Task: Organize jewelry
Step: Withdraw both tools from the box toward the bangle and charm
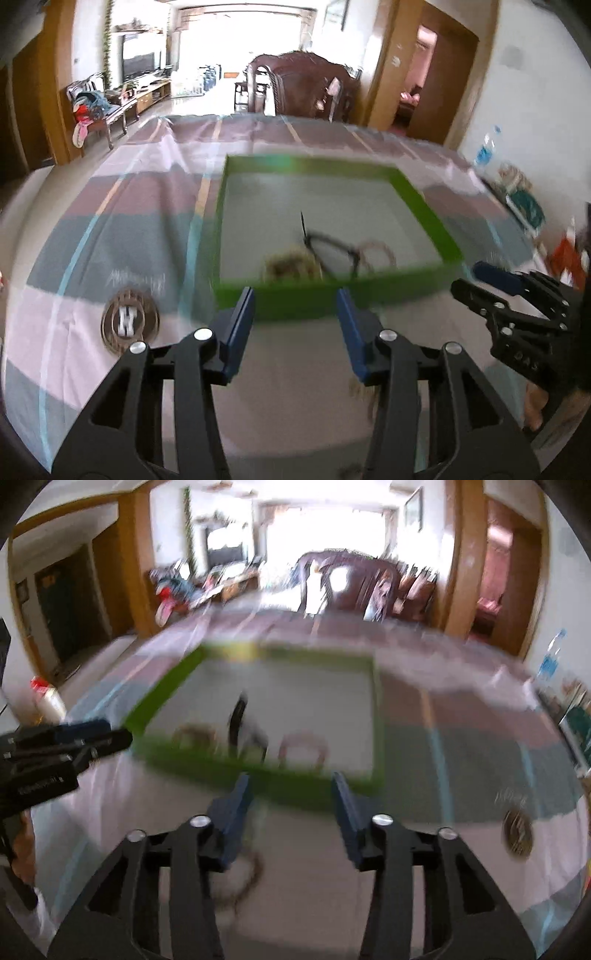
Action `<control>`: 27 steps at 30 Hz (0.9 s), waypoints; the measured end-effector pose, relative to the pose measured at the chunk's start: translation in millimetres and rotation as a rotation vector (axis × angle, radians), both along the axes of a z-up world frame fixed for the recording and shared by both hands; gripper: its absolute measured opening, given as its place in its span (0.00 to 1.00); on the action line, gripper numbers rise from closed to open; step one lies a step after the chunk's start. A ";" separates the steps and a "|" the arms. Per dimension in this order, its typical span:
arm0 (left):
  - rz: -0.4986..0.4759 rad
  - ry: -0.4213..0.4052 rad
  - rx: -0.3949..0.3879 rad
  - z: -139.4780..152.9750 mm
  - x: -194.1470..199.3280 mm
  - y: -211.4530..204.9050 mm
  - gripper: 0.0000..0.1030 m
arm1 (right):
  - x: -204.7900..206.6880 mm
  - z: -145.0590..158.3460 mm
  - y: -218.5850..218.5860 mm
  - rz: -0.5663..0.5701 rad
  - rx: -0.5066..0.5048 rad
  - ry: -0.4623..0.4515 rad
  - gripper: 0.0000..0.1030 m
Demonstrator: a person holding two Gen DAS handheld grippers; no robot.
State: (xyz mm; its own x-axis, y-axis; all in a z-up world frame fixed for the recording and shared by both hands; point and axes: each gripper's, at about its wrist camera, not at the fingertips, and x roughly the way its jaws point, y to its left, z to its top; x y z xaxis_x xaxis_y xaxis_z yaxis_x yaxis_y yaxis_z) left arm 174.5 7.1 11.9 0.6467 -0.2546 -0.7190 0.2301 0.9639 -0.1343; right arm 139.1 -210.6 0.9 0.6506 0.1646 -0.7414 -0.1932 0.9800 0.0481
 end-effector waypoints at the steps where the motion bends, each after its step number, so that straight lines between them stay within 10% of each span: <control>1: -0.016 0.018 0.002 -7.6 -6.3 -2.3 0.44 | -4.8 -11.1 1.0 0.018 0.013 0.043 0.37; 27: -0.110 0.175 0.089 -75.3 -11.4 -44.8 0.48 | -58.5 -68.8 11.7 0.044 -0.026 0.197 0.37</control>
